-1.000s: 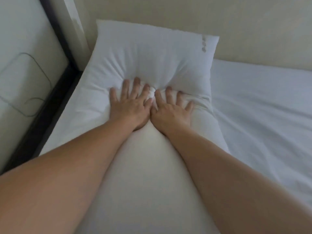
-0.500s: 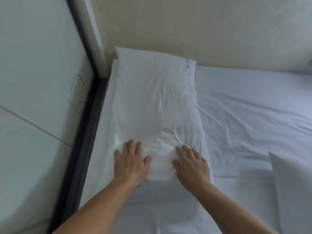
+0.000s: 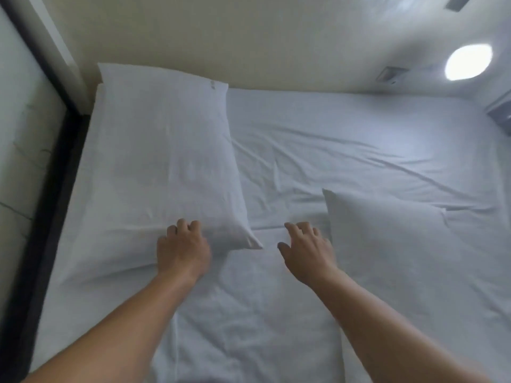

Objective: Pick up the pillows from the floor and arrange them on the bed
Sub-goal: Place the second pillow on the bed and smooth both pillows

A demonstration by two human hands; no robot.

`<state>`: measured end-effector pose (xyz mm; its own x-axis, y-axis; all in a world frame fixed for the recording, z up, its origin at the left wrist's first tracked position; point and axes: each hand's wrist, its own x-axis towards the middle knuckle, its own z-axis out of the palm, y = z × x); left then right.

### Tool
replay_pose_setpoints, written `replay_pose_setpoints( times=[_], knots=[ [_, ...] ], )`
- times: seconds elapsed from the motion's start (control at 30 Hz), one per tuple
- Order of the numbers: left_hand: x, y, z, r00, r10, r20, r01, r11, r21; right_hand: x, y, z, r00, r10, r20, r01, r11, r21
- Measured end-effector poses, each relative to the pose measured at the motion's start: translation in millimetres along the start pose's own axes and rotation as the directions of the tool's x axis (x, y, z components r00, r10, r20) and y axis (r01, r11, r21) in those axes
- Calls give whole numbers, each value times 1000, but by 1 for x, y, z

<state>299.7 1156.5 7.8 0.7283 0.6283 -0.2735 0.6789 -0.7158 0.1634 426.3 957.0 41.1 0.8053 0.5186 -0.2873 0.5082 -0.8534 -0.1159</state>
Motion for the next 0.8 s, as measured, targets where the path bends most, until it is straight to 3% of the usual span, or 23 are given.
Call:
replay_pose_setpoints(
  times=[0.13,0.2,0.3,0.37,0.47,0.63,0.8],
  knots=[
    [-72,173,41,975,136,174,-69,936,-344,-62,153,-22,983,171,-61,-173,985,-27],
    [-118,254,74,947,223,230,-116,908,-403,-96,234,-18,946,307,-101,-312,950,-31],
    [-188,357,132,913,325,247,-208,891,-403,-154,344,9,836,539,-103,-541,841,14],
    [-214,397,171,914,328,241,-226,902,-368,-180,395,42,727,686,-22,-682,725,93],
    [-231,411,226,960,226,168,-176,948,-267,-193,424,102,631,768,110,-765,592,253],
    [-229,400,255,990,71,122,-52,987,-151,-184,429,137,641,768,-6,-716,600,356],
    [-245,359,224,981,121,151,-46,903,-427,-206,402,95,717,690,-98,-601,683,415]
  ],
)
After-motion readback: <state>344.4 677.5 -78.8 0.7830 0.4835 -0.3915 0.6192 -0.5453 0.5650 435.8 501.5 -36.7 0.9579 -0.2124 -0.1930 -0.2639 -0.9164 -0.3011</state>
